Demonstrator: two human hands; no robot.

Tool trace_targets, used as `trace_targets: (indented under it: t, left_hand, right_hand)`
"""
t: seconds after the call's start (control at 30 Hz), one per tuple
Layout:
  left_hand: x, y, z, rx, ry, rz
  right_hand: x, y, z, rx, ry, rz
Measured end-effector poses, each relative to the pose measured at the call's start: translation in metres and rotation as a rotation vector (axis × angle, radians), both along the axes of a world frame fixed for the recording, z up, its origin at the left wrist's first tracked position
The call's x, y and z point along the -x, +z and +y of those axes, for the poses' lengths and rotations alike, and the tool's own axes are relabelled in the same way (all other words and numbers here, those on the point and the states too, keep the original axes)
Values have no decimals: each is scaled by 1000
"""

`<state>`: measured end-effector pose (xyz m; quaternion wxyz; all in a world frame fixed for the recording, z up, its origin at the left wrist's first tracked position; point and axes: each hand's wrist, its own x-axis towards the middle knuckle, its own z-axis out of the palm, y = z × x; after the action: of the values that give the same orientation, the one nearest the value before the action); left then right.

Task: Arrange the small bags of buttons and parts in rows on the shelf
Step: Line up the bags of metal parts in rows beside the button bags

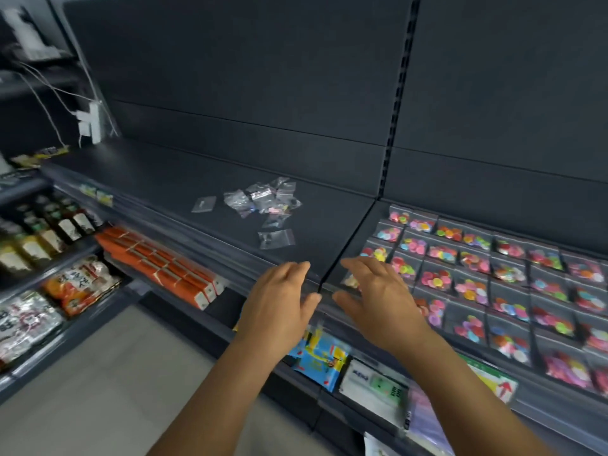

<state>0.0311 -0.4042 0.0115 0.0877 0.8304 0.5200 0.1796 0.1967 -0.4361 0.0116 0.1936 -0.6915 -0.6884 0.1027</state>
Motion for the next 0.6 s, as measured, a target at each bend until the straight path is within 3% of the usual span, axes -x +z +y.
trace_targets:
  t: [0.37,0.6]
  left_hand:
    - [42,-13,79,106,111,-97]
    - [43,-23,145,125,135,1]
  right_hand:
    - [42,-4,89,43,98,-9]
    - [41,-20,161,81,158,37]
